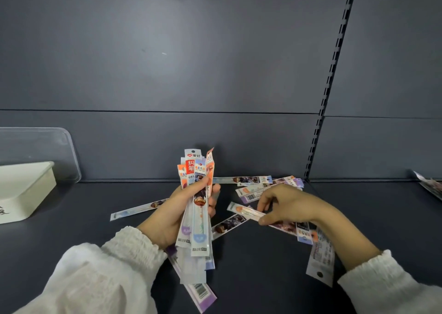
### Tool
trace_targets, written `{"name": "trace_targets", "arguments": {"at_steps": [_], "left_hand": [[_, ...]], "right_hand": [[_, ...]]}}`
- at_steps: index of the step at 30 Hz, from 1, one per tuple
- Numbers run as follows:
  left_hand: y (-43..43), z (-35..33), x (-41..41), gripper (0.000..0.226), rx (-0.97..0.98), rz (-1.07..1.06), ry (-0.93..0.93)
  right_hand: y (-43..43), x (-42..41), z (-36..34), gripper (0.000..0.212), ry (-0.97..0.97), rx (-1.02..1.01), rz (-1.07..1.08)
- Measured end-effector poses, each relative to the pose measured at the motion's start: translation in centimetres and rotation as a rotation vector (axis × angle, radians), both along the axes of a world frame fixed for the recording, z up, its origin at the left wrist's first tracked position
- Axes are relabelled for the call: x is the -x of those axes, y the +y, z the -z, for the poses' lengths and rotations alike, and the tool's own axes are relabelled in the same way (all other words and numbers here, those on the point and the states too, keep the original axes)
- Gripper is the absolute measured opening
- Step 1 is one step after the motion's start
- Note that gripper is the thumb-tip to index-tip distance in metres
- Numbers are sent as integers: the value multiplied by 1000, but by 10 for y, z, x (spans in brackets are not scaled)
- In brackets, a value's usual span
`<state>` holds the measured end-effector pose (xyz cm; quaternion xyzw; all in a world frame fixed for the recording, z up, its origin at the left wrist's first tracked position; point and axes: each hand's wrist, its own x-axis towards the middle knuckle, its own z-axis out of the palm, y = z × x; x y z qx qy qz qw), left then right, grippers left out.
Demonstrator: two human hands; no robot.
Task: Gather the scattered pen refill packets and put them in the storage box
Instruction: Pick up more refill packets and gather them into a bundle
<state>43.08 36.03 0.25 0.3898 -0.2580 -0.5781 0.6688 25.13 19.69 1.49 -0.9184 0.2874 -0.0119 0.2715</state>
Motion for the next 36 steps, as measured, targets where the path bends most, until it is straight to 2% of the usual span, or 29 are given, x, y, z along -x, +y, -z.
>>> {"name": "trace_targets", "arguments": {"at_steps": [3,5,6,8,9,11,13,16,18,21,23,26,28,31,34,36], "left_hand": [[-2,5,-2,20,-2,18,72],[-4,8,-3,26,-8,49,103],[-4,8,-3,28,-17,59,105],[-5,8,-2,29,-43,53,78],[-5,9,-2,31,-57,47,50],[-6,10,0,41,-89,54,-32],[-7,11,4,41,-131,83,-99],[-7,7,16,27,-132,138,-118],[-8,7,16,31,-99,53,-97],[-8,11,1,35,-102,-83,-86],[-6,13,-8,39,-127,-129,-81],[-6,15,-10,35,-130,-158,-71],[-6,14,-8,34,-118,-155,-72],[-5,13,-5,36,-125,-153,-93],[-4,12,-4,43,-135,-155,-117],[-3,11,-4,44,-136,-160,-112]], "right_hand": [[1,-3,0,13,-164,47,101],[4,-4,-6,11,-393,65,177],[9,-4,-10,10,-532,3,175],[22,-5,-18,13,-774,-189,85],[30,-6,-21,17,-844,-204,12],[45,-11,-21,25,-881,-81,-125],[60,-21,-14,24,-858,54,-235],[71,-37,-1,17,-813,193,-323],[68,-39,0,18,-801,226,-275],[45,-30,-4,23,-778,136,-22],[29,-19,-3,23,-527,43,111],[18,-10,5,49,-31,25,132],[18,-9,7,60,115,100,123],[22,-10,7,58,93,93,133],[24,-12,9,31,-23,-37,98],[24,-14,11,24,-77,-118,78]]}}
